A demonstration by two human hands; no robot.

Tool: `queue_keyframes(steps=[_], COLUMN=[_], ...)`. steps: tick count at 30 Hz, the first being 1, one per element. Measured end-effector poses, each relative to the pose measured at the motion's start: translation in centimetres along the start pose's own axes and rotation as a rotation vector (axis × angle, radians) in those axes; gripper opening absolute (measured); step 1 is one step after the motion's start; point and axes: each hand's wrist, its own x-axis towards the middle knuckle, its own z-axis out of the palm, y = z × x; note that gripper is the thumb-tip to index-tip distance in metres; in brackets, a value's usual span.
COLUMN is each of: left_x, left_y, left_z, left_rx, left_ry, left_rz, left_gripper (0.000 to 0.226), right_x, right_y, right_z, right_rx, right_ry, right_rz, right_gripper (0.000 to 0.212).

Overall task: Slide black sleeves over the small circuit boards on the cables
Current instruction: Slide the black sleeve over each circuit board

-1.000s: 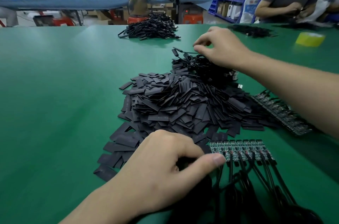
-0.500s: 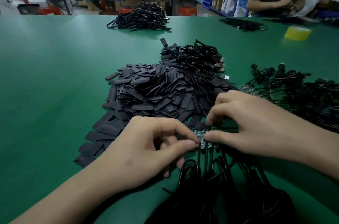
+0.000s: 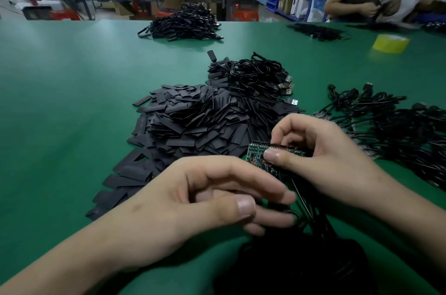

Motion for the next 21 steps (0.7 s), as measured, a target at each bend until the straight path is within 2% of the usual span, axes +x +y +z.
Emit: queue_keyframes(steps=[4,8,12,14,15,18,19,21], left_x=[0.0,0.3,0.4,0.5,0.6,0.7,0.8,1.0], left_y=[-0.3,-0.7,-1.3,-1.0,-0.8,-0.9,-1.1,-1.1], left_z=[0.7,1.3,1.3,0.9,0.7,0.1,0.2,0.8], left_rx=[-0.118,-0.210,-0.166,-0.064,0.068,0.692,0.801,0.746], left_ry=[-0.180,-0.218,-0.274,-0.144,0.009,0.574,0.658,0.699], left_rz=[0.032,0.080,0.106,0.145,0.182,0.246,0.229,0.175], left_gripper=[0.038,0.041,0.043,0.036,0.029,0.016,0.015,0.018], right_x=[-0.2,-0.3,-0.3,-0.2,-0.2,-0.3,-0.4,-0.5], right_y=[0.0,0.0,0.2,0.2,0.2,-0.1,-0.3,-0.7], right_z=[0.5,1.0,1.2,1.1,0.9,0.4,0.3,0.3], right_rx=[-0.021,-0.067,-0.047,0.044,0.092,0.134,0.138,0.158], right_ry=[0.090,0.172,0.195,0.140,0.103,0.029,0.024,0.023], right_rz=[-0.013,-0.033,-0.024,-0.014,-0.010,-0.021,-0.033,-0.064], right_gripper=[0.031,0.028,0.027,0.021,0.018,0.016,0.016,0.016])
